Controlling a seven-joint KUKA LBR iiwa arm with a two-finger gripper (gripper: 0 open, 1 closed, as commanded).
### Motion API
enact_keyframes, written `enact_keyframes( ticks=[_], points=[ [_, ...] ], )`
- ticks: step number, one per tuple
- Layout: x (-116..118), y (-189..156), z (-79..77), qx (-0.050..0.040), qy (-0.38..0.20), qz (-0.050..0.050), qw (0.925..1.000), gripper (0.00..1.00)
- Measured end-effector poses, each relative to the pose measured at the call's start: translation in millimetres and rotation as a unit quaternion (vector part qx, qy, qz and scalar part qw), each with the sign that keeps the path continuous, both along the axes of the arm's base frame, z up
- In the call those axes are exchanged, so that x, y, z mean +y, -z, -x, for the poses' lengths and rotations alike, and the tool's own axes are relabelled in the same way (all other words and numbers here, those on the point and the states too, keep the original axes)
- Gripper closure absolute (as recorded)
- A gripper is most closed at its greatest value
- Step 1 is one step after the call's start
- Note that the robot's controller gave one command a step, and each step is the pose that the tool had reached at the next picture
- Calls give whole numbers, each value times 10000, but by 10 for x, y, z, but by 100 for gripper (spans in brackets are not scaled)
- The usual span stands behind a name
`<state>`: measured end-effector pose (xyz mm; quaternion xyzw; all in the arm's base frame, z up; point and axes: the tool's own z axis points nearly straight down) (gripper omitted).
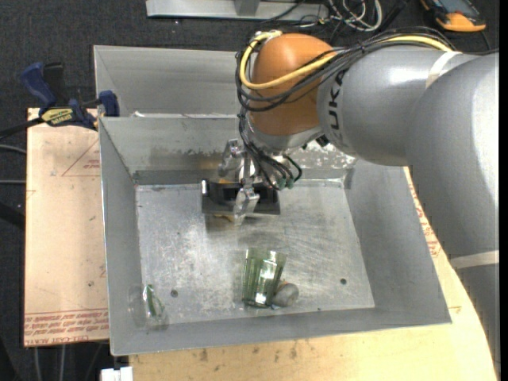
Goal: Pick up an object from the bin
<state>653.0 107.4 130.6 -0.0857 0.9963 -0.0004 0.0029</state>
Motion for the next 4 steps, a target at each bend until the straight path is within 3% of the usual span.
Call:
enact_keyframes(
  ticks=[1, 2, 3, 4],
  points=[
    [28, 87, 31, 24, 228, -10, 9997, 0],
    [-119, 311, -83, -94, -228, -84, 9997, 0],
    [-130, 291, -91, -87, -244, -74, 9996, 100],
    [-130, 291, -92, -88, -241, -75, 9996, 100]
  ],
)
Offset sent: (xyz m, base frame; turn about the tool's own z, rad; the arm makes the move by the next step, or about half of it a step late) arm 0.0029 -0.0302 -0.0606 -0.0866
